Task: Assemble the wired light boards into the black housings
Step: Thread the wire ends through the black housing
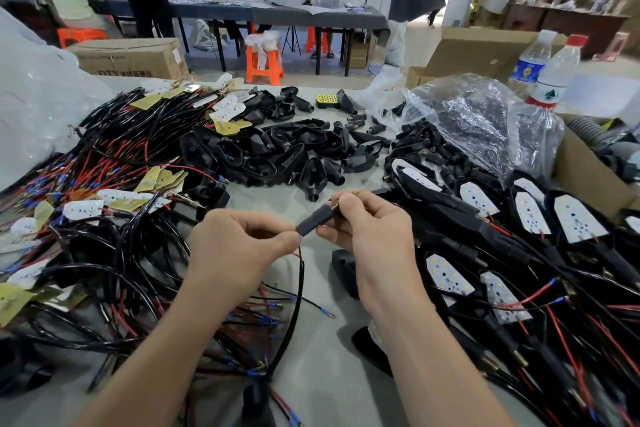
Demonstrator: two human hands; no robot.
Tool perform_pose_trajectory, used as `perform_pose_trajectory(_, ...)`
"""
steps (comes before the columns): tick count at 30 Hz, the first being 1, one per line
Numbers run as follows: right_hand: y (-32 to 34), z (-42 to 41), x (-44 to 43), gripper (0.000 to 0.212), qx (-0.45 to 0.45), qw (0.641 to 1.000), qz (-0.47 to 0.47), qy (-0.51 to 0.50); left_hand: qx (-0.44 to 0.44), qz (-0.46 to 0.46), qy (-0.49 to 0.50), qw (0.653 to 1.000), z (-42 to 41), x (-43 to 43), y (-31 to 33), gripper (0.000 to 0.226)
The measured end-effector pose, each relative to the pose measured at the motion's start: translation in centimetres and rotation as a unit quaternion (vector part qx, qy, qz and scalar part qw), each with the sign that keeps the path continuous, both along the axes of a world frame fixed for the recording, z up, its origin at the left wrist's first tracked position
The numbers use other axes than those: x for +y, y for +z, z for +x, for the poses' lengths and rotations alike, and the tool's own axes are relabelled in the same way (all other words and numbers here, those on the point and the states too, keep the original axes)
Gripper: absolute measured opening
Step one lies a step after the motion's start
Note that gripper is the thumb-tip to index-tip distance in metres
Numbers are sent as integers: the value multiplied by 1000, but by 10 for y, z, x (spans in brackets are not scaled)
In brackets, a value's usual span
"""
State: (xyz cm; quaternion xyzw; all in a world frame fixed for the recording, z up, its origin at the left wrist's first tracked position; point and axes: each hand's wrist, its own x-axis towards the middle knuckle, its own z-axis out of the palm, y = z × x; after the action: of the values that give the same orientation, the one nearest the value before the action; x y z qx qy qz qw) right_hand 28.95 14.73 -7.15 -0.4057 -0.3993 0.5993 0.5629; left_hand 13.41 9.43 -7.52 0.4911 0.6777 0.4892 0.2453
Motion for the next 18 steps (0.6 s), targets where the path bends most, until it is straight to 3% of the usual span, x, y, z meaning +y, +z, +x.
perform_pose_trajectory(4, 0, -2, 0, 23, 18, 1000, -2, -8, -47, 32, -7, 998, -2, 2, -2, 29)
perform_pose_trajectory(9, 1, -1, 0, 29, 40, 999, -6, -29, -129, 7, -24, 991, -12, 8, 1, 10)
perform_pose_trajectory(12, 1, -2, -1, 29, 39, 999, -6, -28, -113, -10, -40, 993, -13, 7, 0, 16)
perform_pose_trajectory(18, 0, -2, -1, 21, 19, 1000, -8, -3, -59, 41, -20, 997, -6, 4, -6, 11)
